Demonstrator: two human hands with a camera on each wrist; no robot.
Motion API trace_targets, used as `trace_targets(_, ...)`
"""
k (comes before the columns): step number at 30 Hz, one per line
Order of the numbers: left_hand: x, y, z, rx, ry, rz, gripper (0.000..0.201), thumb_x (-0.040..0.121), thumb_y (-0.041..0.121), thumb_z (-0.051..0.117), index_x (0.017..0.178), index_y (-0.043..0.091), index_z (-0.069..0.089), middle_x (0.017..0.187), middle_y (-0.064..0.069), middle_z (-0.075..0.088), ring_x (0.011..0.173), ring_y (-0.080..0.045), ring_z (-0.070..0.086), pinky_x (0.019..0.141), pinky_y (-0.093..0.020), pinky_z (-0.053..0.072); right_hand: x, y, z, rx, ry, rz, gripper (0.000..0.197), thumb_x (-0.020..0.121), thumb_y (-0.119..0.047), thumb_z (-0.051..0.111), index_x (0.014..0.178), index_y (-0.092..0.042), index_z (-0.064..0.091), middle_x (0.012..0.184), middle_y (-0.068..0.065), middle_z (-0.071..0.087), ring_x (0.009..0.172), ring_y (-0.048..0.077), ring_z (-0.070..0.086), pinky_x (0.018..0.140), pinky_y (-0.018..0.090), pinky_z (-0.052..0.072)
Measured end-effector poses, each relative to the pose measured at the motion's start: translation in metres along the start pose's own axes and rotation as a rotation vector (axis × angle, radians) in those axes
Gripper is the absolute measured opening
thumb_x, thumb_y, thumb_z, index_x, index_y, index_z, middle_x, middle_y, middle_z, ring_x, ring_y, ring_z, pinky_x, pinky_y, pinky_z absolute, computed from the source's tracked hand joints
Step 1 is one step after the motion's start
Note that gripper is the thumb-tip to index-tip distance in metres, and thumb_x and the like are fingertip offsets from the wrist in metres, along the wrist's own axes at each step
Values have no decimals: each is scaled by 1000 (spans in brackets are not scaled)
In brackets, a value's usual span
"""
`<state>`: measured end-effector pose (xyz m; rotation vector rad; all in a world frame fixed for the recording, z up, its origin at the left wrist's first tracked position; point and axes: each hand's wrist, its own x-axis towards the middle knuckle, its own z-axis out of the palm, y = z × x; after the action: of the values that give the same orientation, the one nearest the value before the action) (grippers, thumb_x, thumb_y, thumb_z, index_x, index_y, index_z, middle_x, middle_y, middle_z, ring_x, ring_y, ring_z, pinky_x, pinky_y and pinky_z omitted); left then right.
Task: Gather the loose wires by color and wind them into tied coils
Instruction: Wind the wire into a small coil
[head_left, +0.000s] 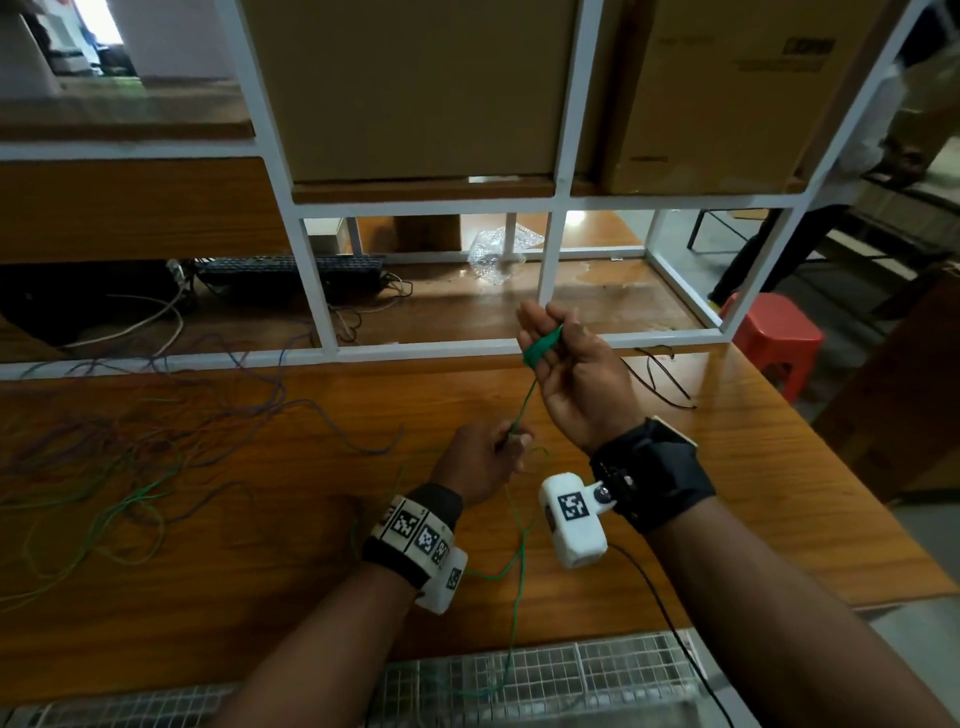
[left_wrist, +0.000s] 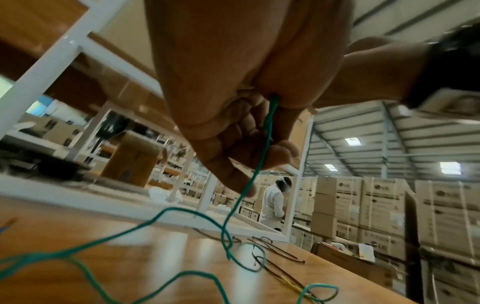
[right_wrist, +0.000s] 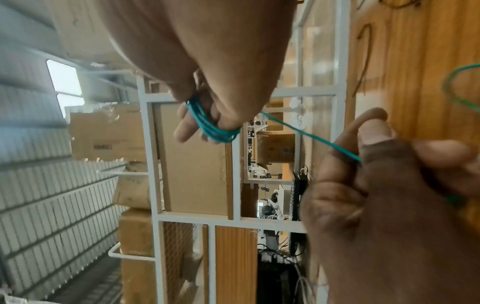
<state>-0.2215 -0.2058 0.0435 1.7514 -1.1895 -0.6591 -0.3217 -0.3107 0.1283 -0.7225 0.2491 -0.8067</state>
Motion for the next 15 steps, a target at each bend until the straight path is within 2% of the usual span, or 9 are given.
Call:
trace_targets(2, -6, 8, -4, 14, 6, 40, 21, 96, 28, 65, 113, 19, 69, 85, 1, 72, 73, -11, 69, 66, -26, 55, 4, 7, -3, -420, 30, -141, 26, 111, -26, 45, 112, -11, 66, 120, 13, 75, 113, 15, 70, 97, 31, 55)
trace_targets(4, -9, 12, -13, 21, 61, 69, 33, 90, 34, 72, 120, 21, 69, 105, 2, 73, 92, -11, 69, 77, -27, 56, 7, 13, -15, -1024, 3, -294, 22, 109, -31, 51, 99, -26, 70, 100, -1, 78, 89, 2, 68, 80, 28, 54)
trace_targets(5, -11, 13, -19, 44, 95, 81, 37, 87, 34, 74, 122, 22, 69, 111, 3, 71, 97, -9, 66, 81, -23, 55, 10, 15, -22, -1273, -47, -323, 22, 108, -32, 53, 93, -30, 69, 92, -5, 77, 83, 3, 68, 74, 31, 53)
trace_targets(7, -15, 11, -32, 95, 147, 90, 41, 86, 29, 76, 125, 23, 68, 112, 5, 70, 96, -8, 65, 81, -20, 54, 13, 21, -35, -1621, -198, -258, 20, 106, -30, 54, 93, -25, 68, 90, 0, 76, 83, 21, 71, 71, 41, 55)
trace_targets(8, -17, 7, -37, 109, 165, 89, 43, 85, 28, 77, 127, 24, 67, 108, 6, 71, 92, -8, 66, 80, -25, 57, 12, 25, -39, -1743, -271, -228, 19, 105, -28, 55, 93, -19, 68, 91, 5, 75, 84, 29, 71, 70, 44, 56)
trace_targets(10, -22, 1, -45, 134, 201, 73, 51, 83, 26, 78, 131, 26, 63, 97, 6, 71, 86, -9, 67, 77, -32, 59, 8, 27, -41, -1870, -386, -181, 18, 104, -24, 56, 91, -15, 64, 91, 8, 74, 82, 33, 69, 68, 46, 55)
trace_targets(14, -27, -3, -56, 167, 296, 78, 51, 83, 15, 78, 132, 22, 62, 96, 7, 73, 84, -3, 69, 75, -21, 59, -1, 23, -34, -1890, -533, 44, 24, 107, -30, 53, 85, -24, 62, 89, -4, 75, 81, 15, 70, 66, 26, 50)
trace_targets(15, -27, -2, -58, 207, 327, 106, 46, 84, 16, 78, 128, 21, 65, 97, 7, 74, 83, -3, 69, 74, -21, 59, -2, 24, -33, -1868, -555, 108, 28, 107, -34, 52, 85, -23, 64, 87, -5, 75, 81, 13, 69, 68, 27, 51)
